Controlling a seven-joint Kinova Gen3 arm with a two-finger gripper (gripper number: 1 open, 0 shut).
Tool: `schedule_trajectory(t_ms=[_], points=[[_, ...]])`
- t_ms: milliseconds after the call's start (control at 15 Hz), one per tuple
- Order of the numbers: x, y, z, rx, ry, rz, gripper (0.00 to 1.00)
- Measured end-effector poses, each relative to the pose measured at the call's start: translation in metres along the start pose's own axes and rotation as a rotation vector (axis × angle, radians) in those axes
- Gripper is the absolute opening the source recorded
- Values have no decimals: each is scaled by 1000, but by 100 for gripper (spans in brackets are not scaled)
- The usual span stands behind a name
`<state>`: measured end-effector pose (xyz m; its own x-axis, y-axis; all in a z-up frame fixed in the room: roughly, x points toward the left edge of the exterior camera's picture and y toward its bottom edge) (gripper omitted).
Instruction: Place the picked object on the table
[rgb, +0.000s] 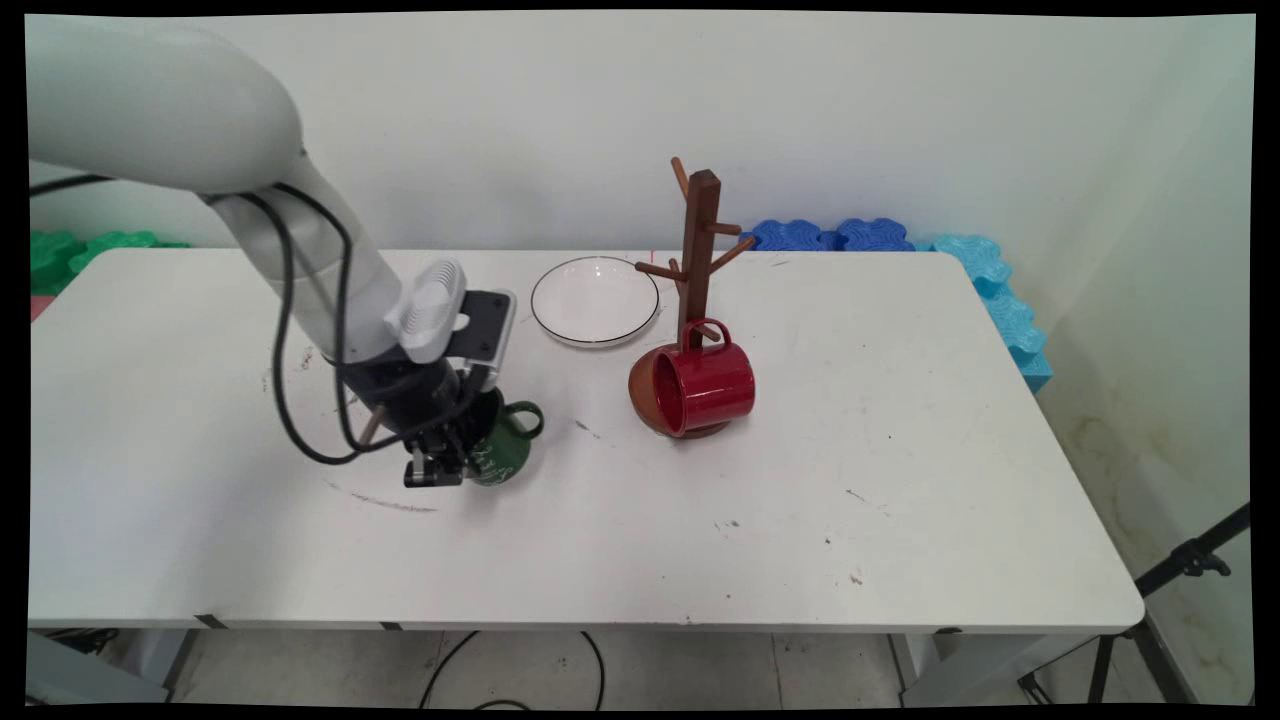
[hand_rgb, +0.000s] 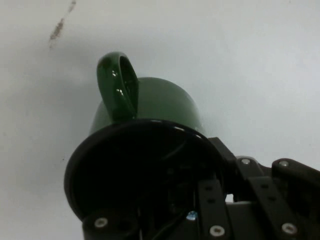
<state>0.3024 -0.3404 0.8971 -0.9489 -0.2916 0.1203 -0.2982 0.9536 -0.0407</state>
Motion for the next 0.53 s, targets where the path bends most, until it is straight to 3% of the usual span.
schedule_trajectory(t_ms=[533], points=[[12,-6,23,5,-31,-25,0]])
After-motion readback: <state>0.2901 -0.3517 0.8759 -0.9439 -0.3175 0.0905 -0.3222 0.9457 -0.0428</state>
